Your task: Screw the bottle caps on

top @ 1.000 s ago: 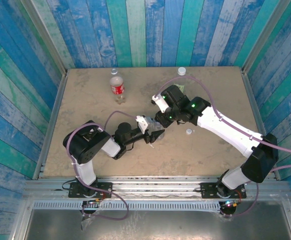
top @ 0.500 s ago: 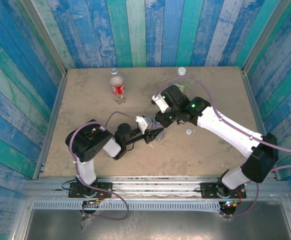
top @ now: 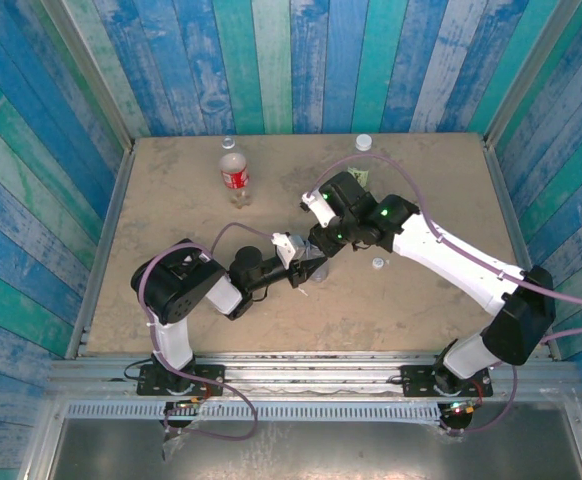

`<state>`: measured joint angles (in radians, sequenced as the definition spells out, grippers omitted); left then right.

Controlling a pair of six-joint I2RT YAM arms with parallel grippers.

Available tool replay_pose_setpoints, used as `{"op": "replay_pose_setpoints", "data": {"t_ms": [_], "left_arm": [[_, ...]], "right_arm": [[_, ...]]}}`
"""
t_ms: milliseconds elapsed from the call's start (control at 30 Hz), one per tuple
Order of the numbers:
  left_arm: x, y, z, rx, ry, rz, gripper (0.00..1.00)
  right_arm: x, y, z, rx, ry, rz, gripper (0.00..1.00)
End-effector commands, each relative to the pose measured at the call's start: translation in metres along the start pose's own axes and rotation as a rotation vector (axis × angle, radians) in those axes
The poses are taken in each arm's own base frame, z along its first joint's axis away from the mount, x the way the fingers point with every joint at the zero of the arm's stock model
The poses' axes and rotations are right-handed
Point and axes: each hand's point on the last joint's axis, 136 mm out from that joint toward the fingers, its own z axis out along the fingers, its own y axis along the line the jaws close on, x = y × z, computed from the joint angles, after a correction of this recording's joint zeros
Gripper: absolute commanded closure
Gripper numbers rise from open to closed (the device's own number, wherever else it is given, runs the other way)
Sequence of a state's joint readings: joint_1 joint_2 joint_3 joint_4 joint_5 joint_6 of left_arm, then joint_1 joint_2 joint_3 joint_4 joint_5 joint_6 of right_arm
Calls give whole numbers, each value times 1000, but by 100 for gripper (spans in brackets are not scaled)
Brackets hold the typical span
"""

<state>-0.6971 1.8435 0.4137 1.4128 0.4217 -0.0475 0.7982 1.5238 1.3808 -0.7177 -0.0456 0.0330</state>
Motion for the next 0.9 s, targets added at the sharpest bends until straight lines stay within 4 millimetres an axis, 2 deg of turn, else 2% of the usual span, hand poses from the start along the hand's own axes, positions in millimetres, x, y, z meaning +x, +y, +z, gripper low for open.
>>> {"op": "replay_pose_setpoints", "data": {"t_ms": [0,500,633,867], "left_arm": [[16,-1,0,13,38,1,51],[18,-1,2,21,41,-6,51],[17,-2,3,25,42,-4,51],[19,-1,2,23,53,-6,51]], "right_arm": [[4,-1,4,21,37,-7,69],[13,-8,3,58,60,11,67],[10,-9,4,67,57,13,63],[6,-9,3,63,43,10,63]]}}
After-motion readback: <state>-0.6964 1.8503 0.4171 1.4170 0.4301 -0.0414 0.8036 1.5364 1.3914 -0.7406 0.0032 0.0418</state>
